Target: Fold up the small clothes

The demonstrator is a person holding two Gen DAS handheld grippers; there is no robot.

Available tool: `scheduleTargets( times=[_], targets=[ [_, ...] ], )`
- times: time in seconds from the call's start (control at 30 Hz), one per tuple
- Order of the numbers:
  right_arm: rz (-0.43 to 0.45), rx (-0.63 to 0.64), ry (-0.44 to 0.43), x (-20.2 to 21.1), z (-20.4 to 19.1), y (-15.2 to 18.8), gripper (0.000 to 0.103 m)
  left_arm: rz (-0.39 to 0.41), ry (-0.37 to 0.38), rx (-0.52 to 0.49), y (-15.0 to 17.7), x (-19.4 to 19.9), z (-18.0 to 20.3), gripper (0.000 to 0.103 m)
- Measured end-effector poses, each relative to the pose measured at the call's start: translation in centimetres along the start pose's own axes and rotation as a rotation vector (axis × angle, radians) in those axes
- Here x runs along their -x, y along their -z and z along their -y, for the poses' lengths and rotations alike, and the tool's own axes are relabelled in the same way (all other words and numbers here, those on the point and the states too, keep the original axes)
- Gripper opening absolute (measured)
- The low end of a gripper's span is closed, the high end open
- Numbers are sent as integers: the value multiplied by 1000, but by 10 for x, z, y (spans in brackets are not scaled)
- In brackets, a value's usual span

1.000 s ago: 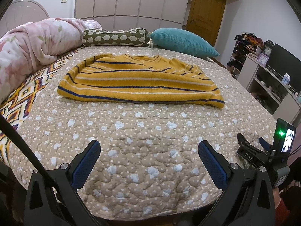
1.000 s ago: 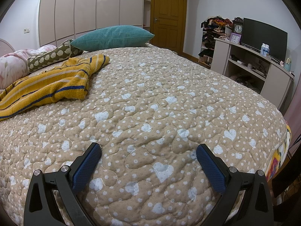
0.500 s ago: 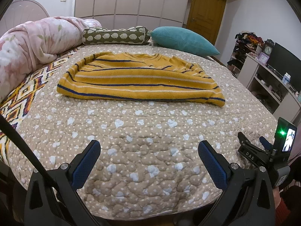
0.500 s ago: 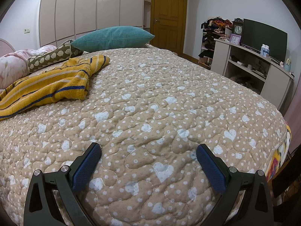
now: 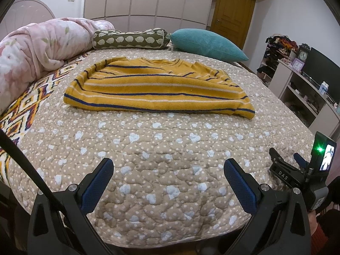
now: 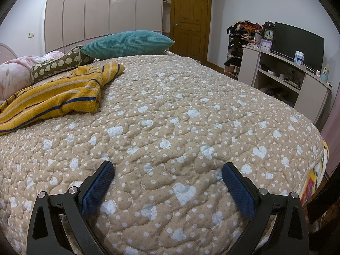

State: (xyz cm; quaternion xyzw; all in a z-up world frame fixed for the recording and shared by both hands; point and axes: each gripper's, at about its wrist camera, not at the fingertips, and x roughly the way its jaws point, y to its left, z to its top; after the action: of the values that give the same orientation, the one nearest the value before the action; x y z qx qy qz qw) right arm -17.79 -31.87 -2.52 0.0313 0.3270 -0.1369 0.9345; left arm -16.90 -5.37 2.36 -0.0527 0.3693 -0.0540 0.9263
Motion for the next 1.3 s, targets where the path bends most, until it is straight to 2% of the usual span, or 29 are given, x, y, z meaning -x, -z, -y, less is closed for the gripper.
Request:
scheduleTargets(
  times=[0.17,0.3,0.4,0.57,0.67,0.7,0.73,0.8,0.87,0.93,1.03,1.13,1.2,1.3],
  targets=[
    [-26,16,13,12,3,-10,100,22,-5,-3,1,3,-2,103],
    [77,76,-16,35,3,-34,100,17,-4,9,0,-1,-8,103],
    [42,99,-107,17,-2,-61,97,-5,3,28,1,-6,-15,103],
    [-101,-18,-337,-33,-15,-106,83,4,-10,52,0,-3,-27,103],
    [-109,-65,-406,-50,-28,-127,64,9,-18,41,-10,0,-37,103],
    [-110,-64,-432,-54,-37,-135,55,24,-23,32,-18,2,-43,103],
    [-120,-60,-461,-60,-45,-142,52,42,-24,27,-27,5,-48,103],
    [-142,-48,-506,-70,-67,-155,52,61,-17,2,-53,2,-62,103],
    [-158,-2,-511,-83,-94,-164,52,83,-46,2,-78,-8,-77,103],
    [-172,48,-511,-93,-116,-169,52,116,-87,23,-110,-23,-94,103],
    [-186,108,-514,-108,-142,-181,52,84,-49,49,-157,-68,-113,103],
    [-216,151,-511,-133,-169,-196,52,-27,-46,69,-191,-133,-128,103],
    [-243,179,-492,-140,-186,-196,52,-97,-72,121,-206,-179,-145,103],
    [-311,179,-474,-175,-197,-201,53,-169,-103,227,-213,-222,-174,103]
  ],
)
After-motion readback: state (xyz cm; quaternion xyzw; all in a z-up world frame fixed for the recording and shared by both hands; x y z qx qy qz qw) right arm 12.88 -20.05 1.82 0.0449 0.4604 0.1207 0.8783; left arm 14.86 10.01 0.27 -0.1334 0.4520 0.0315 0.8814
